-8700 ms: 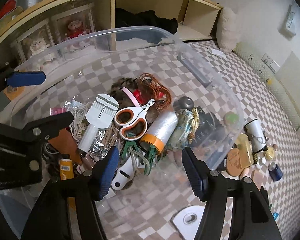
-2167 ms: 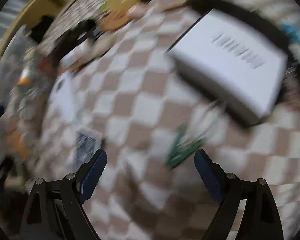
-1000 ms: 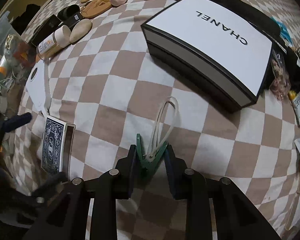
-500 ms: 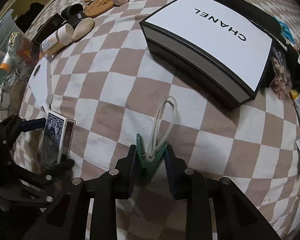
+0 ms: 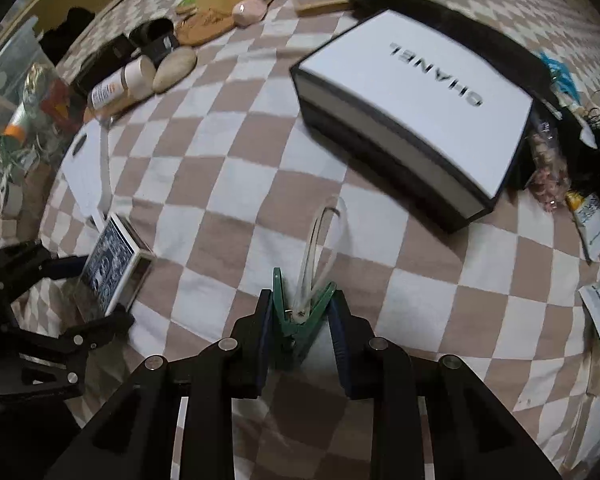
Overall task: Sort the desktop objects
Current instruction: 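Lower the left gripper and grasp the blue playing card deck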
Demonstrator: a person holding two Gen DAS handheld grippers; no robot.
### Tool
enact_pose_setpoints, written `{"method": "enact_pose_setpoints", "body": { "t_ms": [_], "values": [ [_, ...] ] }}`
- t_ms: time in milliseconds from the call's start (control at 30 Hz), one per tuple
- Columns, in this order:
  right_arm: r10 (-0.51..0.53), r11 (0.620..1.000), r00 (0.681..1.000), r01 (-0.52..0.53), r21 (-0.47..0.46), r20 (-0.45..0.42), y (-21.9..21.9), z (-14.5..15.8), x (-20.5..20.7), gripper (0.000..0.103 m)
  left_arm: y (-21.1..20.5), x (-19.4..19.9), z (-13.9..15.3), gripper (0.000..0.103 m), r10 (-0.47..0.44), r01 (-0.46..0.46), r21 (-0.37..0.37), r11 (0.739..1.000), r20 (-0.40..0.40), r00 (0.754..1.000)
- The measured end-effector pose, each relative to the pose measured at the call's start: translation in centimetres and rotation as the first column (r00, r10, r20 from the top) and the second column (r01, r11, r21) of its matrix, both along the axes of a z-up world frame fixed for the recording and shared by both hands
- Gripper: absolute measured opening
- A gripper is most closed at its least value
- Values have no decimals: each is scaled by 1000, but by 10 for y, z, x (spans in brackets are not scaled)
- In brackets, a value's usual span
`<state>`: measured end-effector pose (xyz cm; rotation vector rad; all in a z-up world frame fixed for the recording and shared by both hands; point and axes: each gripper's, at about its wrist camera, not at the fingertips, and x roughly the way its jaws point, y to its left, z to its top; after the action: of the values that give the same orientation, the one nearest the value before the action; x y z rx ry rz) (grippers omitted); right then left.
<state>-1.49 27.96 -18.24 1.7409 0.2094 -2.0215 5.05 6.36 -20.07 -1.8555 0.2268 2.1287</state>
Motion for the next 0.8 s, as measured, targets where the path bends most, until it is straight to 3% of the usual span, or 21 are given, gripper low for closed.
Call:
{"method": "enact_pose_setpoints", "body": {
  "t_ms": [333,400,800],
  "values": [
    [-36,999,999,35,-38,-28,-2,20,-6,28,5,17,17,60,-44,44,0,999,-91,995],
    [-41,998,999,39,-46,-27,-20,18,-9,28,3,16,18,60,-43,44,6,999,-101,994],
    [-59,993,996,52,-103,-64,-27,43,-14,28,4,6,34,60,-12,21,53,998,-155,988]
  ]
}}
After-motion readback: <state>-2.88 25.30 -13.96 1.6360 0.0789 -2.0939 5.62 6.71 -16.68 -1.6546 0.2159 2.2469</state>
